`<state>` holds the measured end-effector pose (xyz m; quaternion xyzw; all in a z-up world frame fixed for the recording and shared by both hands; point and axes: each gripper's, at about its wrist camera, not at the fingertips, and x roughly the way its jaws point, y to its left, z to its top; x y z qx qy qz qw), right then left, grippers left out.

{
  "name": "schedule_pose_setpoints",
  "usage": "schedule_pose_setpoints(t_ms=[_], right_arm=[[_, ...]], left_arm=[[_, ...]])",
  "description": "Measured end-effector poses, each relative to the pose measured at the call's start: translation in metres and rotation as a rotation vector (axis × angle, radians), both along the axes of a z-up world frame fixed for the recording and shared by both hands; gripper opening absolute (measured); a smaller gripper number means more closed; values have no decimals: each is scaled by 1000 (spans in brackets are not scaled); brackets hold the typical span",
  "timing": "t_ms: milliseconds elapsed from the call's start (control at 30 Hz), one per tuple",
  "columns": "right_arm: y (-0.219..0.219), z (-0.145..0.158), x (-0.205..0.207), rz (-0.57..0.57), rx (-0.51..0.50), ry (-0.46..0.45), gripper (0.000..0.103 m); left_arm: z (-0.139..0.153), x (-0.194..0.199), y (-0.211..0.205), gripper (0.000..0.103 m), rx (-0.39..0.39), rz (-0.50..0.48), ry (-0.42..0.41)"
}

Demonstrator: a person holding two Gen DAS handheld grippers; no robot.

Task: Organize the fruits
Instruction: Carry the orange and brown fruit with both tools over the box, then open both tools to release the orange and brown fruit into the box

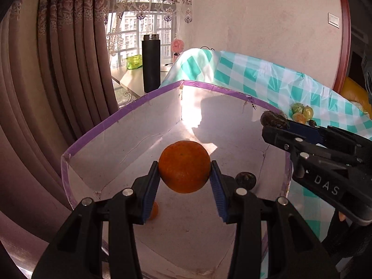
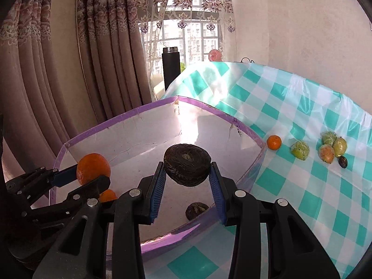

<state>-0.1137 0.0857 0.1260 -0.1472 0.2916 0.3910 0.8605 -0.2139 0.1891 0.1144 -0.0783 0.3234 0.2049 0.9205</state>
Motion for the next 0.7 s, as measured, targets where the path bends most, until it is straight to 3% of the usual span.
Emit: schedule_pose_setpoints(t_ms=[133,333,533,633,700], right_arm=[[38,-18,-1,44,-209,-1,39],[75,-46,-4,113,-414,28,39],[86,-67,-5,135,-478,77,39],[85,-68,-4,127,-462,93,41],[84,-66,-4,125,-456,91,52]], left_arm=[[-9,12,20,43,39,-7,123],[-25,28,41,43,46,-23,246],[-31,37,54,44,41,-13,308],[-36,38,59,44,2,-16,328],[-38,38,59,52,2,-4,338]])
